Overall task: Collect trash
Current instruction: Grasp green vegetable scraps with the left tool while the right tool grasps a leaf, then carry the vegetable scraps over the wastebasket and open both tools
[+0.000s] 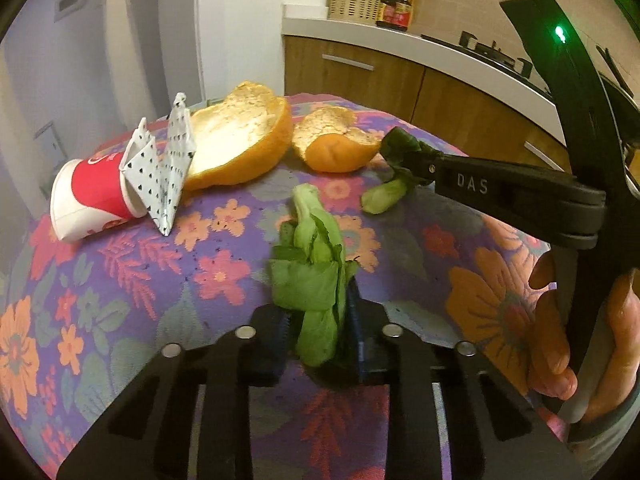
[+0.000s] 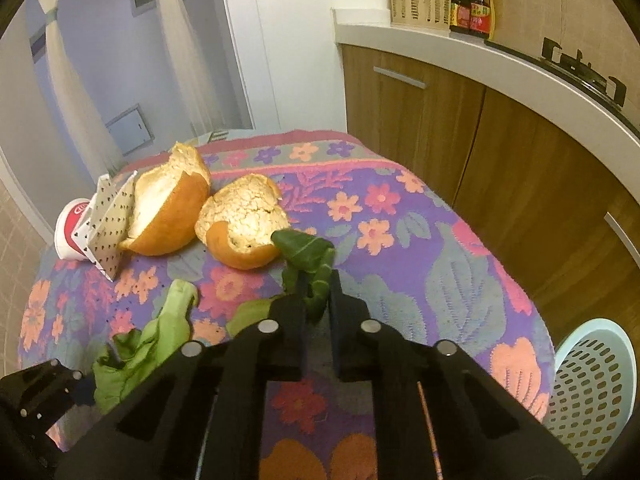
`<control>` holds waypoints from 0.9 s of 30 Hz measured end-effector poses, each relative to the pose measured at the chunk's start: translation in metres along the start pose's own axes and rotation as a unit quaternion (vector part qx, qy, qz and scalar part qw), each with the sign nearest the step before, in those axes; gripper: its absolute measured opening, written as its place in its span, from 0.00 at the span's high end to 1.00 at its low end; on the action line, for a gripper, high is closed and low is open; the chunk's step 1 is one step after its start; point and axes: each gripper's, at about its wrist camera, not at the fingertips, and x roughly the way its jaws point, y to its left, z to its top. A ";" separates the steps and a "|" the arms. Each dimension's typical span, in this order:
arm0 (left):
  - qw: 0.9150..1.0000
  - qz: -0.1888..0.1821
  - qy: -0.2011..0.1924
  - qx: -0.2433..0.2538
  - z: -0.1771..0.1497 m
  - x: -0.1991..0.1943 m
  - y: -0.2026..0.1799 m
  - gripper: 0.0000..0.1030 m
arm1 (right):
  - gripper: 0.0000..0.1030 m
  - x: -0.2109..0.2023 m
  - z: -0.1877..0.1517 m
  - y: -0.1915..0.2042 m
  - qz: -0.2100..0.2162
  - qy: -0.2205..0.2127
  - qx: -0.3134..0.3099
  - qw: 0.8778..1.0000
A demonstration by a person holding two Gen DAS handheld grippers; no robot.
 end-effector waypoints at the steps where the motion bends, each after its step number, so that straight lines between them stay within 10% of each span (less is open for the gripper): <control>1: 1.000 0.001 -0.002 0.002 0.000 -0.001 0.000 0.81 | 0.95 -0.002 -0.001 0.001 0.000 -0.003 -0.001 1.000; 14: 0.995 -0.073 -0.066 -0.019 -0.002 -0.036 0.008 0.83 | 0.95 -0.058 -0.016 -0.015 0.028 -0.090 0.028 0.995; 27: 0.984 -0.145 -0.100 0.037 0.016 -0.068 -0.069 0.83 | 0.95 -0.163 -0.065 -0.091 -0.024 -0.163 0.097 0.982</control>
